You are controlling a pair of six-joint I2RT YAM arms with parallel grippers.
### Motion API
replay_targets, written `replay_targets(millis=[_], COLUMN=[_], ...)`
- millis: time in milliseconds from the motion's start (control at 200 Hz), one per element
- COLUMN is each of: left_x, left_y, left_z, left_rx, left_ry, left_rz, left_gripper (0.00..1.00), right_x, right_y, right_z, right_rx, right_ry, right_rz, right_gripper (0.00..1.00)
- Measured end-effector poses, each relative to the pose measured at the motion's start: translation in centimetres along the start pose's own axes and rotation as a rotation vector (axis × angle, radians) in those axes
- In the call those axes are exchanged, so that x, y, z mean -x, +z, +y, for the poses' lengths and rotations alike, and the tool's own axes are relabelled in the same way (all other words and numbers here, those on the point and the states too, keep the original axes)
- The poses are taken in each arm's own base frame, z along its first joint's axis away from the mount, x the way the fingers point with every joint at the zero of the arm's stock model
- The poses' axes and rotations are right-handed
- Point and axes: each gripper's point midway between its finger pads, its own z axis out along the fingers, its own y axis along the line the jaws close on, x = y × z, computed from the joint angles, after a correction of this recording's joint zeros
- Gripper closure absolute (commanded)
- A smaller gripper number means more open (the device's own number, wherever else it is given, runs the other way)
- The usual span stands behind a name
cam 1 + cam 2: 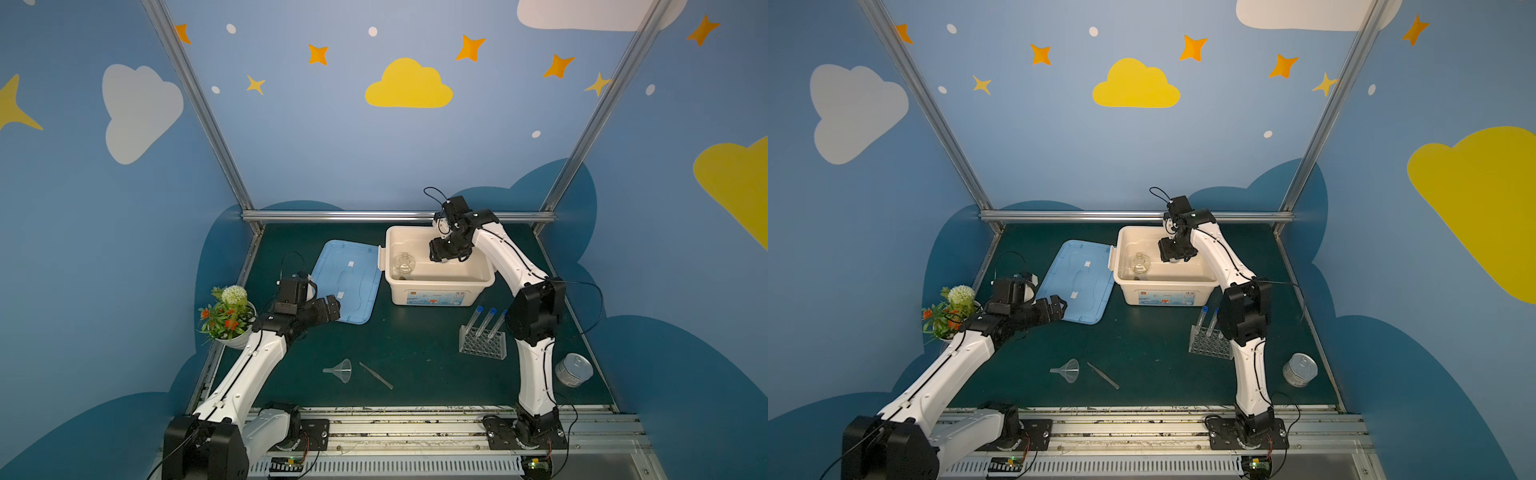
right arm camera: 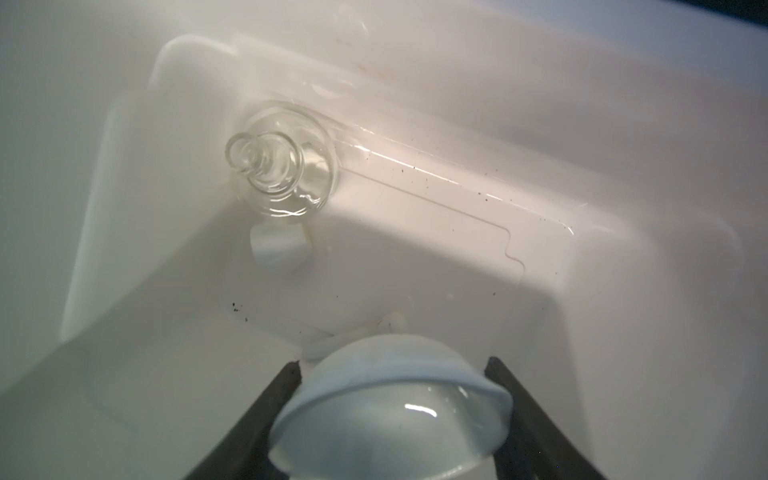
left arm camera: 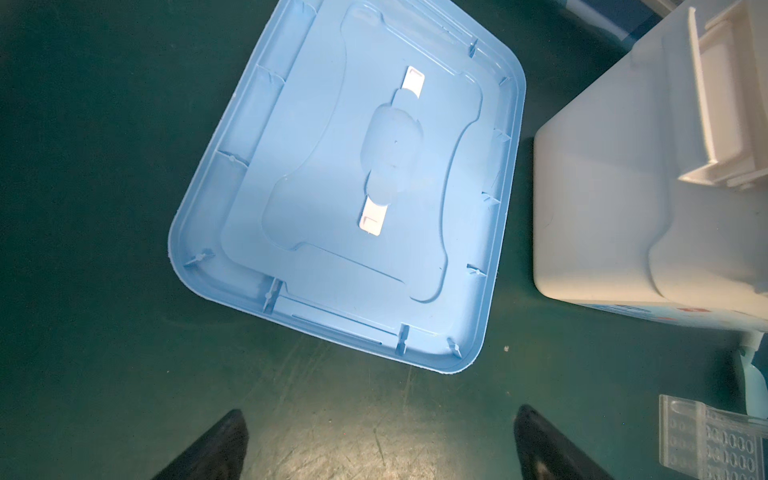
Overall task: Organize the chemistry lab equipment
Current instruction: 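Lift the bowl with the right gripper and carry it over the white box, then lower the bowl into the box beside the flask with the right gripper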
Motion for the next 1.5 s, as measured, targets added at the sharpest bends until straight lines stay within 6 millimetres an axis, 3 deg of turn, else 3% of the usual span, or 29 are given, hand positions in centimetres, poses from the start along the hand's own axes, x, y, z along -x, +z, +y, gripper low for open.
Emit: replay_targets(millis=[185,370,896,1031,1226,1497], left_x=[-0.2,-0.4,-0.4,-0.4,-0.4,-0.8], left_y=[0.0,0.0,0.0,0.0,0.0,0.2], left_z=[0.0,0.0,0.1,0.1,0.1,0.3], left_rx=[0.006,0.011,0.018,0.017,0.022,0.031], left_ry=[0.002,0.006,0.008,0.009,0.013,0.013], left_rz=[0.005,0.01,0.01,0.01,0.009,0.016], left_gripper=[0.0,0.0,0.0,0.0,0.0,0.0], right_x=[1.0,0.3,0.3,-0.9,-2.7,-1.9], right_y=[2.3,4.8,5.1,4.7,5.7,5.5], right_z=[-0.5,-1.0,-1.1,-1.2,-1.5,-1.3], right_rx=[0.011,0.014,0.028,0.014,0.01,0.018], right_ry=[0.02,0.04,0.088,0.083,0.047,-0.008], right_rz=[0.016,0.07,0.034,0.032,0.06,0.056], right_gripper=[0.54,0.54,0.56,0.55,0.54,0.56])
